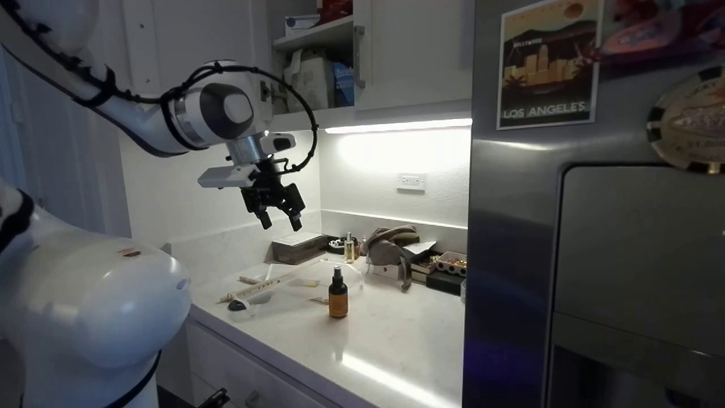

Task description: Take the bottle on the counter, put it in the kitchen cabinet and close it, then take the blind on the counter and hang it to the wall

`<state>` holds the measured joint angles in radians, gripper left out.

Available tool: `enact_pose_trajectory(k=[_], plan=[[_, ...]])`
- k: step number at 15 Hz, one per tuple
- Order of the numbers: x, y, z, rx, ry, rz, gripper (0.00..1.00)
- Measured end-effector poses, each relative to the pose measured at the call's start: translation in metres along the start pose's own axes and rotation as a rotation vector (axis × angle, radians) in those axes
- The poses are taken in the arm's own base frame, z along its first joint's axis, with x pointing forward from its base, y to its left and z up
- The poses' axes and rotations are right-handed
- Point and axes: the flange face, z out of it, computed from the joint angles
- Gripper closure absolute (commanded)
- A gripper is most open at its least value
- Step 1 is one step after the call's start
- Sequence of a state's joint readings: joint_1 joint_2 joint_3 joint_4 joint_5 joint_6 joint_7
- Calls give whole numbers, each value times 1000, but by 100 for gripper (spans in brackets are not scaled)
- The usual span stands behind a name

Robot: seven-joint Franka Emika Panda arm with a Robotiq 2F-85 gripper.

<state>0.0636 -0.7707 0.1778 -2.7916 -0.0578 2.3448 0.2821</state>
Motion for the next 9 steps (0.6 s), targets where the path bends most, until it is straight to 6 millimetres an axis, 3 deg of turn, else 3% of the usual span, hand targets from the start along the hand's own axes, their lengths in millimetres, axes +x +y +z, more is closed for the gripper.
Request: enact_pose_trajectory(k=[9], plan=[[8,23,11,-33,17,51,0]])
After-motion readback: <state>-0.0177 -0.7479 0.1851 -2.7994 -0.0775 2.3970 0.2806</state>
